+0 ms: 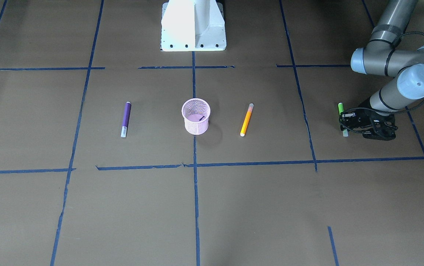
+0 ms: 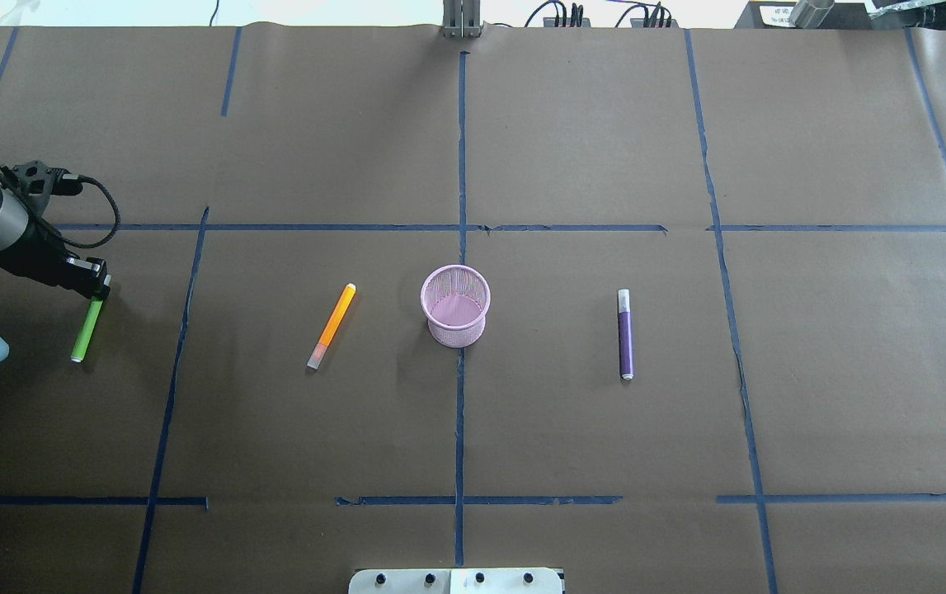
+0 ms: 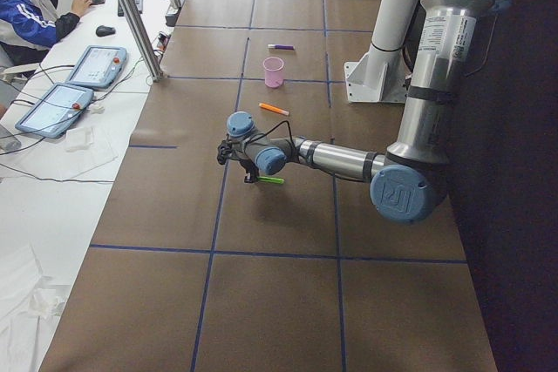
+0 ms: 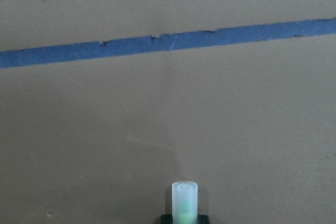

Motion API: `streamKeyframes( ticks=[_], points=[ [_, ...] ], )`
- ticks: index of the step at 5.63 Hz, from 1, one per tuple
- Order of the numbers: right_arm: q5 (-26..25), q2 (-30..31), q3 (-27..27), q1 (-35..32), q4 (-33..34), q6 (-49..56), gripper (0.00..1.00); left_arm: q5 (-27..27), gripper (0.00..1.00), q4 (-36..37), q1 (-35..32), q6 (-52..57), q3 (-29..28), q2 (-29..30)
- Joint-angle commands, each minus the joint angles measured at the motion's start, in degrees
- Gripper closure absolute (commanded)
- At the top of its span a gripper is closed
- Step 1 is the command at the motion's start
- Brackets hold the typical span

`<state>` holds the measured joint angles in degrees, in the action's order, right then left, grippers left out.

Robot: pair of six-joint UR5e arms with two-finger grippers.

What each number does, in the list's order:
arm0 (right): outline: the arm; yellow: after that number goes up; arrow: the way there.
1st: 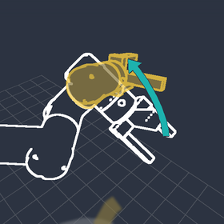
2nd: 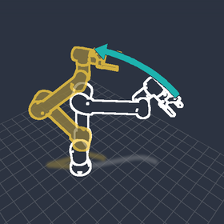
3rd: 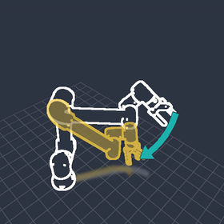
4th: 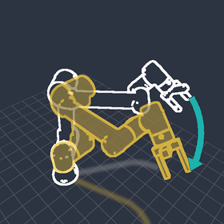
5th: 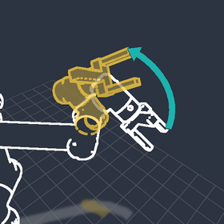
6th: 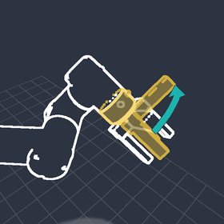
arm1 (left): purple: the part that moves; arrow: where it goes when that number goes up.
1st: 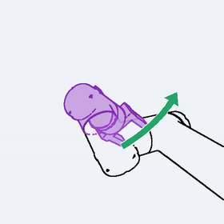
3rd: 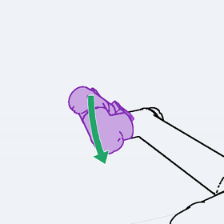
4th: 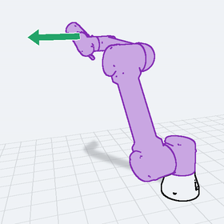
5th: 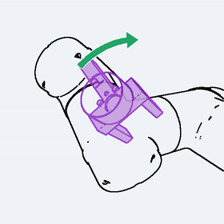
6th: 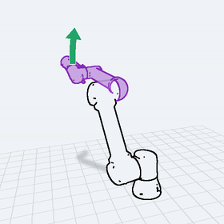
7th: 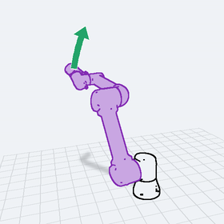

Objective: Collect pens into pen holder
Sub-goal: 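Lift the green highlighter with the left gripper and carry it over the pen cup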

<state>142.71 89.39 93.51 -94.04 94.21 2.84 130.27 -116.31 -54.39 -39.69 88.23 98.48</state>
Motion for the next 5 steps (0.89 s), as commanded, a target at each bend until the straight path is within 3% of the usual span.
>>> streamKeyframes(
  ticks=[1, 2, 4, 5],
  points=[
    [-0.06, 0.08, 0.19, 0.00, -0.08, -0.02, 0.00, 1.21, 1.00, 11.88, -1.67, -0.04, 11.72, 1.09],
    [0.02, 0.08, 0.19, 0.00, -0.08, 0.06, 0.00, 1.21, 1.00, 19.64, -1.68, -1.87, 18.58, 6.23],
    [-0.06, 0.17, 0.27, 0.00, -0.17, 0.42, 0.00, 0.95, 1.00, 17.63, 2.07, -18.25, 18.39, 21.34],
    [-0.15, 0.26, 0.19, 0.00, -0.17, 0.68, 0.00, -0.88, 1.00, 3.86, 4.53, -26.15, 15.34, 22.88]
  ],
)
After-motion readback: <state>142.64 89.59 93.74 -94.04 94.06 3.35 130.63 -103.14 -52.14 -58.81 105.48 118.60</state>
